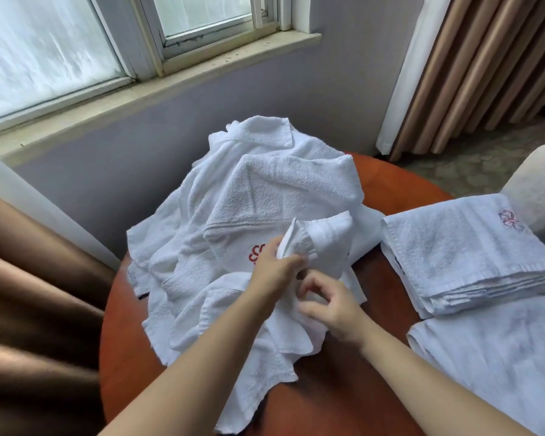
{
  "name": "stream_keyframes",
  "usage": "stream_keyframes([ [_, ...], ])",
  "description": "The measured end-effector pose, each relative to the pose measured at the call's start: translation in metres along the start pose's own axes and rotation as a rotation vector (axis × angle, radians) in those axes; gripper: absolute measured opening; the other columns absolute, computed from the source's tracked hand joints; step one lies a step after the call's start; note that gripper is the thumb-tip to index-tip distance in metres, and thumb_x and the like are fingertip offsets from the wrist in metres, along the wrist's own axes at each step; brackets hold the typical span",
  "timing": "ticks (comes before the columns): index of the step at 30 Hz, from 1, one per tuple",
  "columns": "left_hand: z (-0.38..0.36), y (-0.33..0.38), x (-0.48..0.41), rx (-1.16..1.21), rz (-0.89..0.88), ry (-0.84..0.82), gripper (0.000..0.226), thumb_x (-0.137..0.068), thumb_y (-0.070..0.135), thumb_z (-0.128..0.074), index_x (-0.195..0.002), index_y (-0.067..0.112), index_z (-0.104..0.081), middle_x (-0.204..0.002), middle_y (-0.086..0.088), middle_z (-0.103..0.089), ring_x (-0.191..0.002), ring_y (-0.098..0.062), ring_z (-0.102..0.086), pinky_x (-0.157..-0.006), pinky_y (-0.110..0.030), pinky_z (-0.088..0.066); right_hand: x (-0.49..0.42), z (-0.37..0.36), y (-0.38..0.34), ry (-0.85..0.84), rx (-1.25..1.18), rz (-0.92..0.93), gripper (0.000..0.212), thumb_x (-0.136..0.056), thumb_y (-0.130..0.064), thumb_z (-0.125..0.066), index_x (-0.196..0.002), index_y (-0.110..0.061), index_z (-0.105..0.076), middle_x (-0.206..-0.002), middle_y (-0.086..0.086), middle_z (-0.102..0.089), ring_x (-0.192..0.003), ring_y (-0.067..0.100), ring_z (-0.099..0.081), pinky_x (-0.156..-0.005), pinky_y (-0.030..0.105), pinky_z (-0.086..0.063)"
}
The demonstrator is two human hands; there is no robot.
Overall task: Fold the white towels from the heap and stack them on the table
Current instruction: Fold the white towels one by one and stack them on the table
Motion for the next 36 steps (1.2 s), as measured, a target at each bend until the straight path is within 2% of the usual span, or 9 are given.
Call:
stream_keyframes([
  [3,0.004,0.003,0.016,0.094,-0.060,0.051,0.040,-0.060,0.022,-0.066,-0.099,0.029,-0.062,-0.089,0.000,-0.071,-0.079,-0.011,-0.068,-0.072,-0.024,-0.054,0.002,-0.003,-0.009,0.199,-0.639,-0.371,0.023,-0.083,-0.022,-0.071,-0.093,-0.010,-0.054,-0.087,0.005,-0.065,-0.078,0.014,-0.063,-0.071,0.024,-0.051],
  [7,-0.001,0.011,0.040,0.088,-0.193,0.002,0.035,-0.071,0.026,-0.062,-0.105,0.029,-0.063,-0.088,0.016,-0.070,-0.085,-0.003,-0.067,-0.073,-0.020,-0.053,-0.002,-0.008,-0.032,0.339,-0.650,-0.417,0.018,-0.087,-0.013,-0.068,-0.097,-0.009,-0.055,-0.087,0.008,-0.063,-0.070,0.012,-0.063,-0.058,0.019,-0.051],
  [11,0.004,0.022,0.056,0.188,-0.216,-0.075,0.032,-0.089,0.021,-0.060,-0.121,0.017,-0.060,-0.110,-0.005,-0.071,-0.104,-0.017,-0.067,-0.089,-0.027,-0.053,0.001,-0.006,-0.048,0.345,-0.903,-0.447,0.017,-0.089,-0.008,-0.062,-0.106,-0.005,-0.058,-0.085,0.011,-0.068,-0.069,0.015,-0.069,-0.058,0.026,-0.055],
  [16,0.010,0.030,0.066,0.238,-0.184,-0.069,0.027,-0.103,0.019,-0.039,-0.103,0.012,-0.066,-0.103,-0.010,-0.072,-0.100,-0.021,-0.068,-0.087,-0.028,-0.052,0.007,0.000,-0.058,0.385,-0.631,-0.353,0.010,-0.092,-0.005,-0.059,-0.102,-0.003,-0.058,-0.083,0.004,-0.064,-0.069,0.007,-0.065,-0.061,0.019,-0.052],
  [20,0.008,0.033,0.076,0.233,-0.214,-0.015,0.028,-0.104,0.018,-0.038,-0.092,0.017,-0.064,-0.081,0.013,-0.069,-0.085,-0.003,-0.064,-0.075,-0.013,-0.049,0.012,0.004,-0.060,0.578,-0.330,-0.287,0.016,-0.091,-0.014,-0.061,-0.082,-0.003,-0.054,-0.072,0.005,-0.053,-0.068,0.015,-0.049,-0.067,0.031,-0.043],
  [24,0.009,0.036,0.083,0.247,-0.277,0.015,0.025,-0.104,0.019,-0.037,-0.099,0.020,-0.061,-0.097,0.009,-0.067,-0.095,-0.005,-0.062,-0.084,-0.018,-0.048,0.020,0.025,-0.064,0.783,-0.070,-0.271,0.020,-0.093,-0.022,-0.053,-0.077,-0.014,-0.046,-0.072,-0.003,-0.051,-0.071,0.016,-0.048,-0.068,0.033,-0.040],
  [28,0.000,0.034,0.090,0.152,-0.360,-0.055,0.028,-0.102,0.028,-0.039,-0.110,0.017,-0.064,-0.102,0.005,-0.068,-0.098,0.000,-0.061,-0.089,-0.020,-0.045,0.020,0.018,-0.083,0.686,0.071,-0.095,0.024,-0.094,-0.017,-0.054,-0.073,-0.012,-0.044,-0.064,-0.007,-0.049,-0.058,0.002,-0.046,-0.060,0.022,-0.039],
  [31,-0.007,0.035,0.096,0.149,-0.422,-0.106,0.027,-0.104,0.013,-0.039,-0.113,0.019,-0.063,-0.103,0.004,-0.070,-0.101,-0.001,-0.063,-0.089,-0.016,-0.045,0.021,0.008,-0.092,0.619,0.108,0.029,0.022,-0.095,-0.014,-0.056,-0.075,-0.007,-0.049,-0.062,-0.006,-0.053,-0.055,0.000,-0.050,-0.054,0.012,-0.039],
  [36,-0.008,0.037,0.097,0.056,-0.537,-0.172,0.039,-0.102,0.010,-0.038,-0.138,0.016,-0.050,-0.133,0.002,-0.060,-0.125,-0.005,-0.052,-0.107,-0.021,-0.038,0.028,0.009,-0.088,0.600,-0.010,0.075,0.019,-0.096,-0.017,-0.057,-0.078,-0.012,-0.054,-0.066,-0.011,-0.062,-0.061,0.002,-0.058,-0.059,0.020,-0.046],
])
Point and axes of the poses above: each hand's wrist, its own x-axis away from the middle knuckle, its own z-axis out of the back of the hand, y = z × x, the point moved 4 cm from there along -x, towards the middle knuckle
